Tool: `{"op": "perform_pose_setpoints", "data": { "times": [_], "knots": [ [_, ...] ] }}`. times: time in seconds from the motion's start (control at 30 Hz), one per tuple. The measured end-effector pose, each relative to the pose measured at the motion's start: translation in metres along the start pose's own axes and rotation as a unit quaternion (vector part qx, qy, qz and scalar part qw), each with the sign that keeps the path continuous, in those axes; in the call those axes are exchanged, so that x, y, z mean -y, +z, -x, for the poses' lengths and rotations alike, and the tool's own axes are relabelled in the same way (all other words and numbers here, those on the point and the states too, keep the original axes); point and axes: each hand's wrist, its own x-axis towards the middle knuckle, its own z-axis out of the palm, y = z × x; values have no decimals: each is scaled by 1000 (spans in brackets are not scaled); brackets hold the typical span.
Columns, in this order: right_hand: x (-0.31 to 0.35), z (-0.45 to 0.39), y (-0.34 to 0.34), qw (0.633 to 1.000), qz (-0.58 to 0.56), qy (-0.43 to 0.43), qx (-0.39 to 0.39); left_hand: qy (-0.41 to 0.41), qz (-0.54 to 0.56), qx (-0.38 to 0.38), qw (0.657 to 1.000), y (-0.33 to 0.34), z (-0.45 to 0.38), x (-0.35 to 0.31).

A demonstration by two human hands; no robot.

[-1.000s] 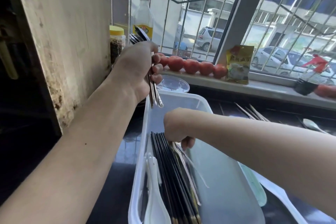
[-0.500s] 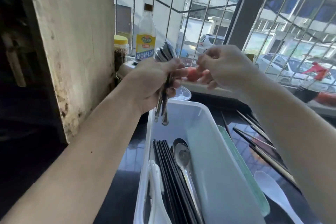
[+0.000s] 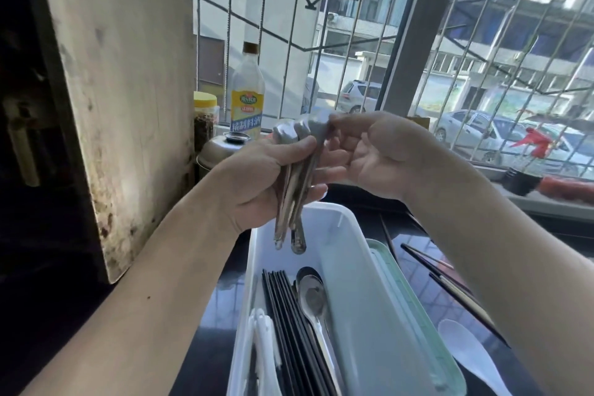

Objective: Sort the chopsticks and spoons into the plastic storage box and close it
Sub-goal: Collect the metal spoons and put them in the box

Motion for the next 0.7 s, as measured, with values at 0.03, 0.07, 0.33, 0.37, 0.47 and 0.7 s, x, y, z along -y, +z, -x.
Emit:
{"op": "perform_pose_setpoints", "data": {
  "times": [0.03, 0.07, 0.33, 0.37, 0.47, 0.7],
  "knots": [
    [4, 1, -1, 999, -47, -4, 3, -2, 21, 4, 1000, 1, 1, -2],
    [8, 2, -2, 996, -87, -16, 1, -2, 32, 2, 999, 1, 2, -3],
    [-27, 17, 20, 835, 548, 18, -32, 155, -43, -278, 947, -24, -14, -6],
    [-45, 13, 23, 775, 630, 47, 0, 161, -36, -286, 944, -25, -13, -7],
    [-97, 2, 26, 628, 760, 155, 68, 151, -42, -256, 954, -23, -11, -8],
    [-126, -22, 12, 524, 803, 250, 132, 131, -68, -216, 965, -20, -14, 0]
  ]
}}
